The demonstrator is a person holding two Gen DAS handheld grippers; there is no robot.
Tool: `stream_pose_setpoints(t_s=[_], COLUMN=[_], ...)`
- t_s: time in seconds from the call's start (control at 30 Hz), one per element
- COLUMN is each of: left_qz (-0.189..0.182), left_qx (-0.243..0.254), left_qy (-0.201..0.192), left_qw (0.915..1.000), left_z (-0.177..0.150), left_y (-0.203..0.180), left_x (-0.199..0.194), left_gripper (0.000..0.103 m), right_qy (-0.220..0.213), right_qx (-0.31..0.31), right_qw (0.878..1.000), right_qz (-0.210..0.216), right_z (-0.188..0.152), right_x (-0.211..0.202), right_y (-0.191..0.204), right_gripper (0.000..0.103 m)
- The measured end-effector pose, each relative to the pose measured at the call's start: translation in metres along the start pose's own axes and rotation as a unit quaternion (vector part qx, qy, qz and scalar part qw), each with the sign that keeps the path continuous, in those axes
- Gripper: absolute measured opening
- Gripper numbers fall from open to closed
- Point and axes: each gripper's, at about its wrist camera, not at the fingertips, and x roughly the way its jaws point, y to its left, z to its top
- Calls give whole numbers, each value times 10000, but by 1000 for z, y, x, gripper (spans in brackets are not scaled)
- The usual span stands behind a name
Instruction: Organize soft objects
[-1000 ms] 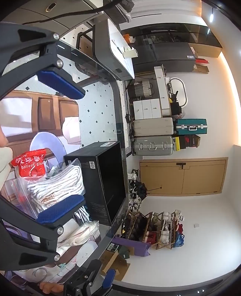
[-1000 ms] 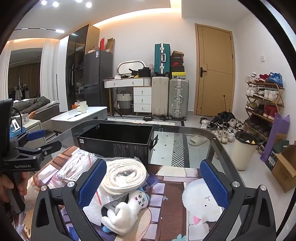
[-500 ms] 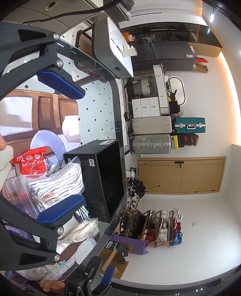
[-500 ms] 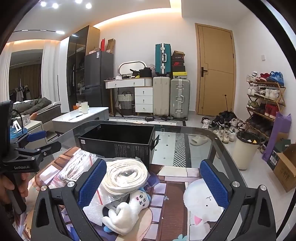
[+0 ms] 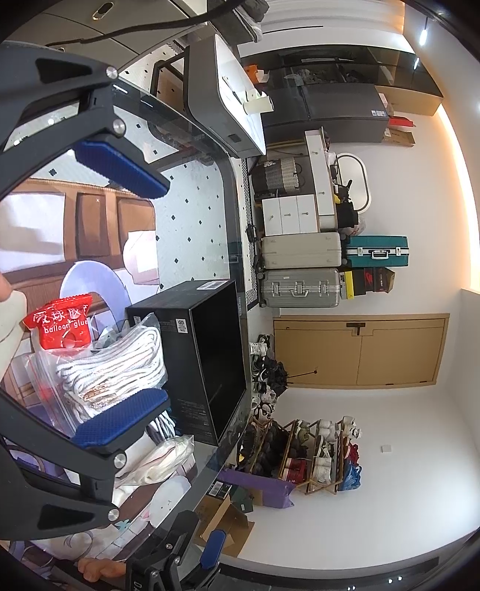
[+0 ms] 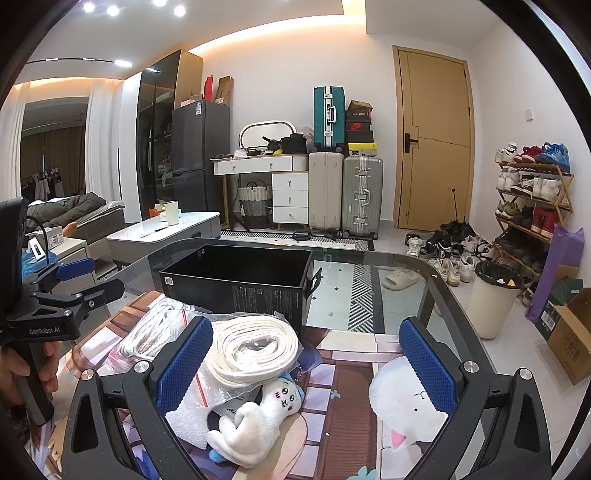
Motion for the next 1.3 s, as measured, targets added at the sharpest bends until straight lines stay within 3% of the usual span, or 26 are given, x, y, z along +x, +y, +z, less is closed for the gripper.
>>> stream_pose_setpoints(t_s=[1.3], left_qz=[-78], left_qx=[9], left_qy=[36], left_qw=[10000], left_z=[0], left_y=[-2], left_x=[-1], left_gripper=[103], right_qy=[179], right_qx=[-38], right_qw=[9997], right_qz=[141], right_z=[-1], right_x=[6], right_y=[6], right_gripper=[103])
